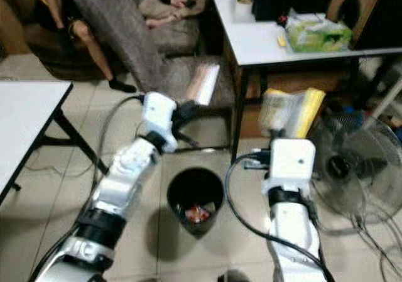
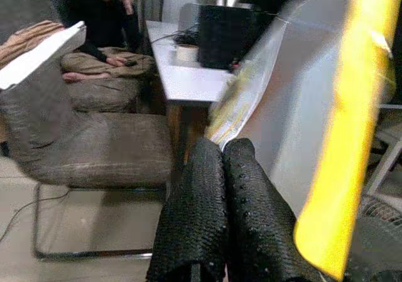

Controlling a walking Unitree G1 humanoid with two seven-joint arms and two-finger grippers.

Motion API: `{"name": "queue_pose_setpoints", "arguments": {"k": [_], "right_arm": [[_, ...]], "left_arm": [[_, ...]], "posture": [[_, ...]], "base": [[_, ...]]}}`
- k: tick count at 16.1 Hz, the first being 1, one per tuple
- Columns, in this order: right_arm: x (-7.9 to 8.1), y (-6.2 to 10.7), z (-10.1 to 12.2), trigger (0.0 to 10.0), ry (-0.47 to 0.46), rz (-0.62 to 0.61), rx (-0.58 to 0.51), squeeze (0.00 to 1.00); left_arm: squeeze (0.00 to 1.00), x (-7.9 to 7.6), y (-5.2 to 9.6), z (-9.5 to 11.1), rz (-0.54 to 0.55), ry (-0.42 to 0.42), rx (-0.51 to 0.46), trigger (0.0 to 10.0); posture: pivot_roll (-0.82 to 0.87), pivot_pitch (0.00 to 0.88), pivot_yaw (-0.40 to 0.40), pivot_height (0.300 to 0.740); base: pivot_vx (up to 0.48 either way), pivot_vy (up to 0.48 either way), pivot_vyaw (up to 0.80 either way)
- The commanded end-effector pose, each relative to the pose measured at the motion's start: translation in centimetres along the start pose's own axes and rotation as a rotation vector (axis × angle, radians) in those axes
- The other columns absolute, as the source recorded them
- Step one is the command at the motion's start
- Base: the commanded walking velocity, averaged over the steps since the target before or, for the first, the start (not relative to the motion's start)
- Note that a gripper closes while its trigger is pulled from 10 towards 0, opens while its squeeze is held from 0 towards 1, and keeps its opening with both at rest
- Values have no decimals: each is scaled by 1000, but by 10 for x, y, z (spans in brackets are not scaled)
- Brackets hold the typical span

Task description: Picking trash to rubbish bin

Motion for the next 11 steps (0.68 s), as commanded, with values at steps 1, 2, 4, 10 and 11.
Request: {"name": "queue_pose_setpoints", "arguments": {"k": [1, 2, 4, 10, 11], "right_arm": [[6, 1, 5, 10000, -15, 15, -18, 0], [6, 1, 5, 10000, -15, 15, -18, 0], [6, 2, 5, 10000, -14, 15, -16, 0], [5, 3, 4, 10000, -11, 15, -9, 0], [5, 3, 3, 10000, -10, 15, -5, 0]], "left_arm": [[0, 11, 4, -2, 28, -22, 13, 10000], [0, 11, 4, -3, 28, -22, 14, 10000], [0, 11, 5, -7, 27, -30, 31, 10000], [0, 10, 6, -8, 33, -27, 28, 10000], [0, 9, 7, -9, 34, -28, 32, 10000]], "posture": [[35, 128, 19, 740], [35, 128, 19, 740], [30, 128, 21, 740], [27, 131, 18, 740], [26, 132, 17, 740]], "base": [[412, 0, 0], [412, 0, 0], [272, 0, 0], [308, 0, 0], [0, 0, 0]]}}
Point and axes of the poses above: a point about 5 cm out from each wrist's last joint towards the gripper, its own y axis pointing back from the gripper into the wrist, its own z axis along the axis of the wrist's last joint, x = y × z, the point moved 6 cm from there along -y, pointing out of the wrist towards the gripper, and after that the axes turned 12 degrees about -y, right-handed, at the moved point
